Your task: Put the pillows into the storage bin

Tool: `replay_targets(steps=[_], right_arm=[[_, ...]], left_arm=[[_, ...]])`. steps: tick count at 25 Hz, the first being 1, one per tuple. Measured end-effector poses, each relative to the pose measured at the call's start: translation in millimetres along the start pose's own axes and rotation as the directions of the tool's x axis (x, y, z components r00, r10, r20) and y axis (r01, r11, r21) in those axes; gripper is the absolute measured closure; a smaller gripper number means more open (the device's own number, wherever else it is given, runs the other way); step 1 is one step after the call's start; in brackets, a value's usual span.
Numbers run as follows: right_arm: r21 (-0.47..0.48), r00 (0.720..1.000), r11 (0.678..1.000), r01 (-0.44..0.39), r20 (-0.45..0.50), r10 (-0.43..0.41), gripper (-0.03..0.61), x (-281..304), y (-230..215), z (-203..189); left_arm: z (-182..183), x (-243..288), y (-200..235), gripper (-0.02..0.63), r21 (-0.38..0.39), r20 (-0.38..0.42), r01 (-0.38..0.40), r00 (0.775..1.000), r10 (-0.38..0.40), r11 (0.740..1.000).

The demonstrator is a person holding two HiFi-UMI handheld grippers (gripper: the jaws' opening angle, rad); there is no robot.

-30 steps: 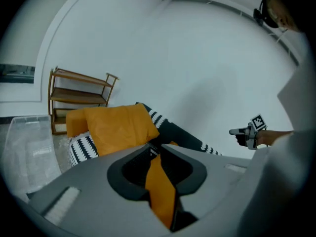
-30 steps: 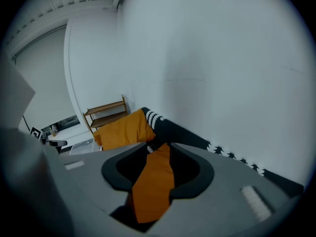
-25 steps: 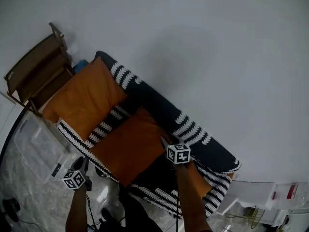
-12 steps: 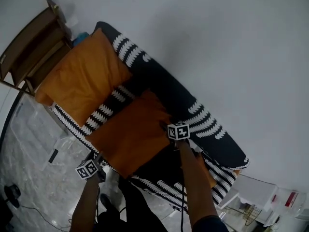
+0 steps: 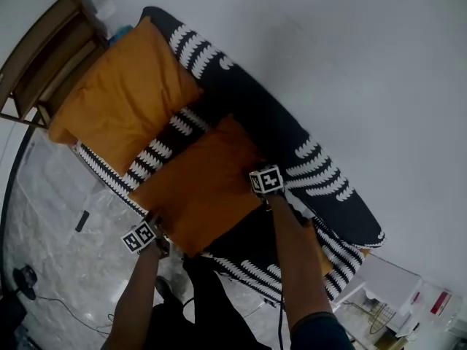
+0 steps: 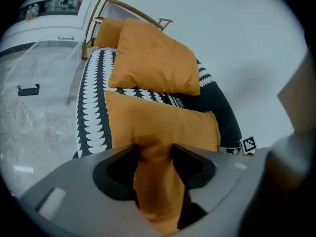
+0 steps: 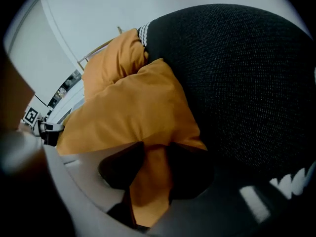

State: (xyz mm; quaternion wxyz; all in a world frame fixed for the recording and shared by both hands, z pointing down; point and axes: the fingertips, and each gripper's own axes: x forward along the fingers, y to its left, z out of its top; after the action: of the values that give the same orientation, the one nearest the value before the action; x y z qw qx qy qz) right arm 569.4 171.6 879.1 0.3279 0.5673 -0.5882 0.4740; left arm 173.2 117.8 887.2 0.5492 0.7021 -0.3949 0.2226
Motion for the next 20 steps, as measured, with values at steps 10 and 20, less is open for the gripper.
replay_targets(steps=[10,20], right_arm=[[-0.004,0.999,0.999,-0.047,0.009,0.047,0.561,-60.0,49.0,-0.4],[0.072,0.967,0.973,-0.218,0.150,0.205,0.561,-115.7,188.1,23.3]], left_arm=[[30.8,-54.5,-9.3,0.604,0.013,0.069,-0.053,0.996,0.052,0.999],[158.4,-166.6,19.7,0.604,0.171,0.270,-0.137,0.959,0.087,0.976]])
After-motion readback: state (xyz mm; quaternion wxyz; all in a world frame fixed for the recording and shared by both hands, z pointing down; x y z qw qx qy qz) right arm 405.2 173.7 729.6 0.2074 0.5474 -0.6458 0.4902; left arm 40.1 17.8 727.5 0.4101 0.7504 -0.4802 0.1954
